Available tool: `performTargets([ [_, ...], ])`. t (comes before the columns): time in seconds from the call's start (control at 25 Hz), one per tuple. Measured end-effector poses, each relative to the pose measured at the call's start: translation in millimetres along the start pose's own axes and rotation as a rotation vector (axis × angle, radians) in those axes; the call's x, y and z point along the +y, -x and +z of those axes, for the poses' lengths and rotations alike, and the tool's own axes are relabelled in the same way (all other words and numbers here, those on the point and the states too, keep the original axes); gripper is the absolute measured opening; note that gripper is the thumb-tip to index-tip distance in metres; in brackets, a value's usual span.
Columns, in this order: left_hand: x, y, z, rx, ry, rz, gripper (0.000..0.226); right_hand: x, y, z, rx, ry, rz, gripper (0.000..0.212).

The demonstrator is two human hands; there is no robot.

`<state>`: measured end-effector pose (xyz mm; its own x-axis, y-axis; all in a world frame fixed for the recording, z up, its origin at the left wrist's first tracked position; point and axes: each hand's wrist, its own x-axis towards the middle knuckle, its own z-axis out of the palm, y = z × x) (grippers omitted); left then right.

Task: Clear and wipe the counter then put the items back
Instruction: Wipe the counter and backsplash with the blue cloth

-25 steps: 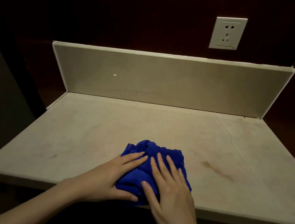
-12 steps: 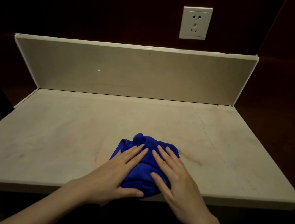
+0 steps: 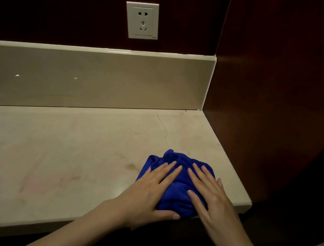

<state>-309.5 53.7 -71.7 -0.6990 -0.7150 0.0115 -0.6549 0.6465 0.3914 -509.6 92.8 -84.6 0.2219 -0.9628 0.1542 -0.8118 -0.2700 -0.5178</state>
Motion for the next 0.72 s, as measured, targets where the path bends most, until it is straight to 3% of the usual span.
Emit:
performTargets([
  [0.24, 39, -58, 15, -0.047, -0.019, 0.069, 0.094, 47, 19, -28, 0.126, 0.081, 0.104, 0.064],
  [0.4, 44, -65, 15, -0.08, -0.028, 0.084, 0.095, 60, 18, -13, 0.265, 0.18, 0.045, 0.056],
  [0.64, 37, -65, 11, -0.096, 0.049, 0.081, 0.095, 54, 5, -13, 0.253, 0.298, 0.051, 0.053],
  [0.72, 29, -65, 5, -0.113, 0.055, 0.097, 0.095, 50, 2, -11, 0.135, 0.293, 0.1, 0.054],
])
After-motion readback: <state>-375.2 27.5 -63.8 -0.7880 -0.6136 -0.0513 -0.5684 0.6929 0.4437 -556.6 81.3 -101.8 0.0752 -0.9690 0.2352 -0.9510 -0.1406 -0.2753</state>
